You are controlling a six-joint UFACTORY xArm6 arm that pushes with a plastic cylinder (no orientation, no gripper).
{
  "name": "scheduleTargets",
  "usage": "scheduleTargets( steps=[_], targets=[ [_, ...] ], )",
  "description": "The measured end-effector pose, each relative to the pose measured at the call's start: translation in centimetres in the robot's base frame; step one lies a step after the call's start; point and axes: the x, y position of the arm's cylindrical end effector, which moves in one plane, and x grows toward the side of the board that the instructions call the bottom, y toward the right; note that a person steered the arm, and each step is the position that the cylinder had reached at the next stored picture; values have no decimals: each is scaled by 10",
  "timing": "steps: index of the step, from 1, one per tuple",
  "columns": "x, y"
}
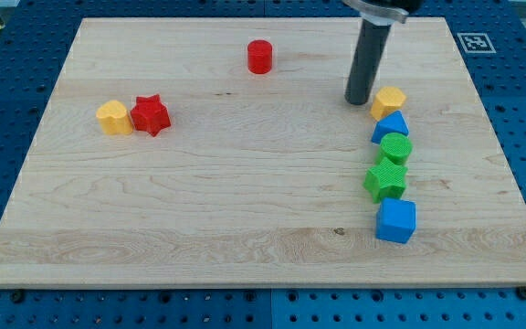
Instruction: Push the yellow hexagon to the top side of red circle
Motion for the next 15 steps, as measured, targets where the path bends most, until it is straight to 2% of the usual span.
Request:
scheduleTargets(
  steps=[2,5,6,7,8,12,15],
  targets=[
    [-19,-105],
    [-38,-318],
    [-25,-390],
    [30,-407],
    [63,-363],
    [61,-343],
    [58,-234]
  ],
)
